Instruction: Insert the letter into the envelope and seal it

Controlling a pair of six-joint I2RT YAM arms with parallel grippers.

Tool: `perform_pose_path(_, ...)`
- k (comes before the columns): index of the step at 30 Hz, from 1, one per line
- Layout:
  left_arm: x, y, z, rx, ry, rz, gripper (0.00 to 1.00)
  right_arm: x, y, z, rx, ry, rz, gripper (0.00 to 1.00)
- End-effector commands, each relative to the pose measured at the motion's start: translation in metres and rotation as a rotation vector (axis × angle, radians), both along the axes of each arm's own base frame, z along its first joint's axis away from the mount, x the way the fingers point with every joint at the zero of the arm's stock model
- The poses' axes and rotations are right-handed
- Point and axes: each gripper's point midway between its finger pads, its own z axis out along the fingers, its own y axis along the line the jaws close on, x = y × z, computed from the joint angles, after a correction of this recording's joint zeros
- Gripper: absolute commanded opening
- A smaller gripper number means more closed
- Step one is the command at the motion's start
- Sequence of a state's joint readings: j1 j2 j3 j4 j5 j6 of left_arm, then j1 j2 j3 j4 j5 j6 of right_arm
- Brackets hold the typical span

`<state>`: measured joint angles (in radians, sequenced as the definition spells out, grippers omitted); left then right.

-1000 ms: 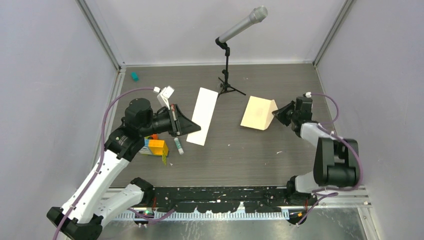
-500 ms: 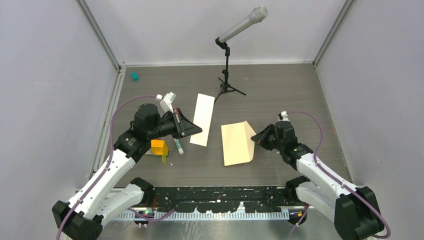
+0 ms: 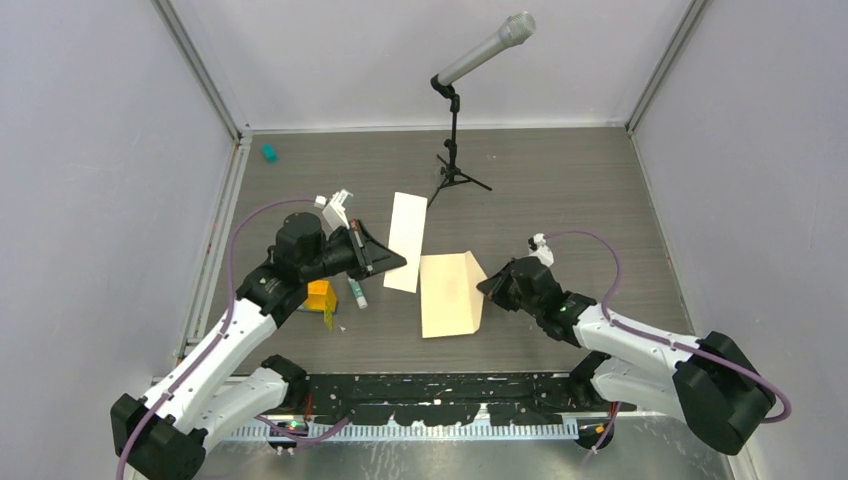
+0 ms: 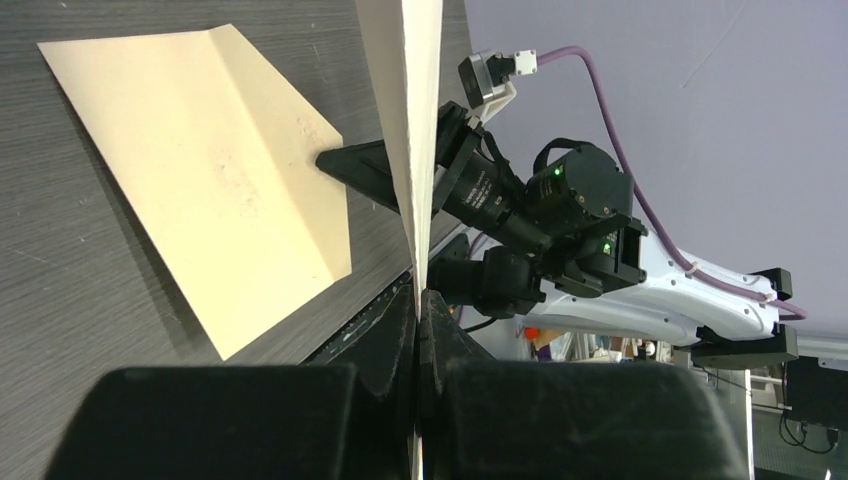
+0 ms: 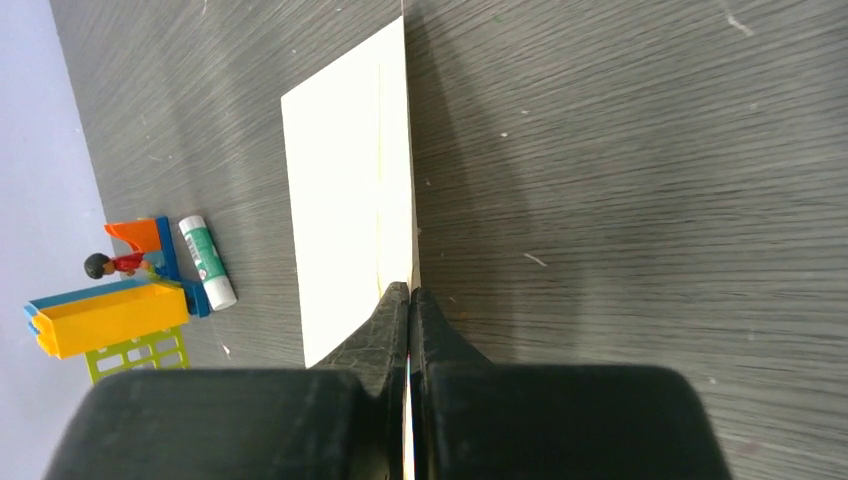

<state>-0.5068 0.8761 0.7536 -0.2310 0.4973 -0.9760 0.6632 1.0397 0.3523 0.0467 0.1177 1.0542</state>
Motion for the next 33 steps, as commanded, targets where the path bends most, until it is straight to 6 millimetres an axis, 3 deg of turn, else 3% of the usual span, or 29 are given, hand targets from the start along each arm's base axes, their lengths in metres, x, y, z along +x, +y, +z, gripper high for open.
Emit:
perform_pose_path(1,0.004,-0.002,0.014,-0.042,-0.058,0.007,0.00,0.018,0.008,0.016,0.032,-0.088,-0.104,0.01)
perform_pose_path(3,0.004,-0.002,0.015,-0.043,-0.064,0.003,0.00,0.017,0.008,0.012,0.019,-0.070,-0.108,0.09)
perform_pose_path(6,0.002,-0.004,0.017,-0.049,-0.081,-0.013,0.00,0.014,0.004,0.017,0.004,-0.073,-0.105,0.43)
perform_pose_path(8,0.001,-0.004,0.019,-0.051,-0.096,-0.022,0.00,0.008,-0.010,0.019,-0.070,-0.047,-0.120,0.56)
perform_pose_path(12,-0.004,-0.006,0.027,-0.061,-0.141,-0.063,0.00,0.003,-0.031,0.054,-0.167,-0.072,-0.124,0.66)
perform_pose_path(14,-0.007,-0.008,0.033,-0.078,-0.169,-0.091,0.00,0.000,-0.027,0.086,-0.127,-0.126,-0.087,0.74)
perform_pose_path(21,-0.012,-0.018,0.053,-0.182,-0.230,-0.154,0.00,-0.021,0.046,0.191,0.186,-0.252,0.259,0.73)
perform_pose_path(24,-0.013,-0.021,0.062,-0.234,-0.243,-0.168,0.00,-0.026,0.058,0.224,0.299,-0.330,0.297,0.73)
perform_pose_path(31,-0.015,-0.026,0.073,-0.313,-0.244,-0.177,0.00,-0.020,0.082,0.261,0.408,-0.427,0.344,0.67)
perform_pose_path(33,-0.015,-0.028,0.073,-0.325,-0.236,-0.180,0.00,-0.017,0.090,0.262,0.407,-0.425,0.349,0.64)
